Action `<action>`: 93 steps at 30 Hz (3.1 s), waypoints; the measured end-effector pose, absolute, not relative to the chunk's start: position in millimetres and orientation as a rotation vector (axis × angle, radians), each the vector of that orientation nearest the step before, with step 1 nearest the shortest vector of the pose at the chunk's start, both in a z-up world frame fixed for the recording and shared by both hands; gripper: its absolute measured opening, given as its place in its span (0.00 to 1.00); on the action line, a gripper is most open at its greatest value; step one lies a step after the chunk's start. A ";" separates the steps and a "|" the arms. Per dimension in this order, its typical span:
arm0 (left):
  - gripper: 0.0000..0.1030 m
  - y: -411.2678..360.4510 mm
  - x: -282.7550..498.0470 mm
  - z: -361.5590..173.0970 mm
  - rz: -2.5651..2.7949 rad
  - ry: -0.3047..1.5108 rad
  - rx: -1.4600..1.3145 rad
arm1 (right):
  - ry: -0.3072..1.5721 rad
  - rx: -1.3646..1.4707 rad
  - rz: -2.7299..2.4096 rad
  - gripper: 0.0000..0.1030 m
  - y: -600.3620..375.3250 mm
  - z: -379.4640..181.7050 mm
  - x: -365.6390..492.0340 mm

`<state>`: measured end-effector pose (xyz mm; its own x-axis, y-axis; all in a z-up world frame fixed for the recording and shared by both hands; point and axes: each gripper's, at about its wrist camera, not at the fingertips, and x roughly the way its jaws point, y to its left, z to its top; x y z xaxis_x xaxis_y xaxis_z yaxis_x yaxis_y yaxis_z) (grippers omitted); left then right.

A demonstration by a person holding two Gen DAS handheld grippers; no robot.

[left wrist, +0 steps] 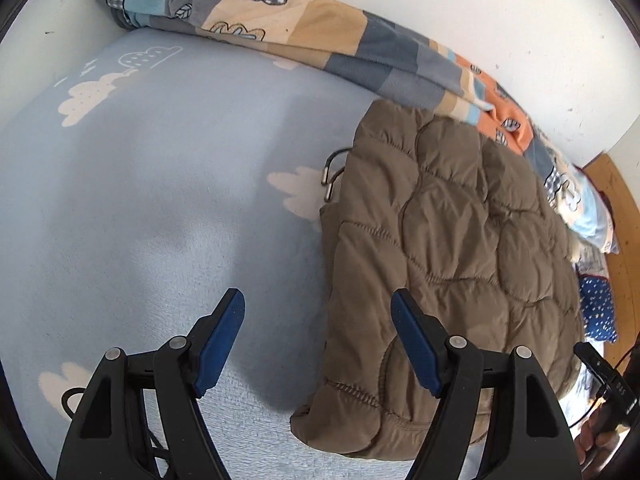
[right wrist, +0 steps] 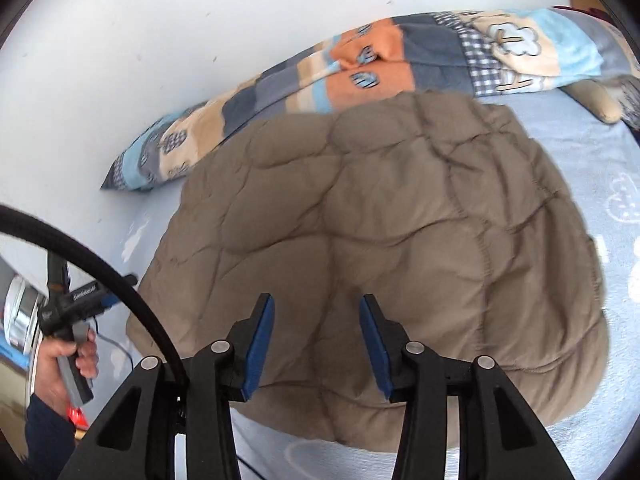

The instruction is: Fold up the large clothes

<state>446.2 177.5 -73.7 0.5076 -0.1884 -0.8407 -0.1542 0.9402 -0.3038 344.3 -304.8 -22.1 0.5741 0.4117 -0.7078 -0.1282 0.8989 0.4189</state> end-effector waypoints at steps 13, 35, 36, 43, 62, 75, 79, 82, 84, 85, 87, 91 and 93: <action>0.74 184.6 457.1 -76.3 -0.124 1.055 -0.438 | 0.926 0.410 0.317 0.63 -335.4 -19.2 353.2; 0.97 195.9 538.2 -145.8 -0.407 1.253 -0.467 | 0.908 0.602 0.249 0.89 -474.8 -20.1 336.2; 0.97 195.2 540.0 -145.9 -0.421 1.253 -0.458 | 0.907 0.611 0.266 0.89 -477.6 -22.1 337.4; 0.97 188.2 563.5 -149.6 -0.506 1.276 -0.460 | 0.956 0.732 0.400 0.93 -506.6 -56.3 356.1; 0.96 165.8 605.3 -159.3 -0.634 1.302 -0.483 | 1.129 0.706 0.669 1.00 -485.6 -136.1 465.0; 0.62 140.3 628.6 -142.9 -0.638 1.297 -0.428 | 1.137 0.494 0.742 0.78 -442.5 -122.3 480.5; 0.41 125.7 619.6 -133.6 -0.650 1.245 -0.410 | 1.056 0.456 0.754 0.67 -436.5 -109.7 458.1; 0.54 127.9 629.5 -142.4 -0.634 1.280 -0.453 | 1.056 0.453 0.739 0.67 -432.9 -109.1 456.8; 0.69 134.5 630.3 -153.2 -0.622 1.313 -0.461 | 1.078 0.458 0.749 0.73 -433.4 -110.5 459.9; 0.71 136.8 631.9 -156.4 -0.630 1.313 -0.486 | 1.098 0.454 0.734 0.86 -430.5 -110.5 464.6; 0.71 135.4 635.2 -160.3 -0.660 1.306 -0.504 | 1.152 0.455 0.712 0.92 -436.8 -114.6 471.2; 0.71 120.8 645.0 -162.0 -0.709 1.302 -0.529 | 1.138 0.490 0.778 1.00 -432.2 -124.3 481.4; 0.66 107.1 649.6 -155.6 -0.715 1.291 -0.478 | 1.133 0.480 0.799 1.00 -427.1 -124.6 486.8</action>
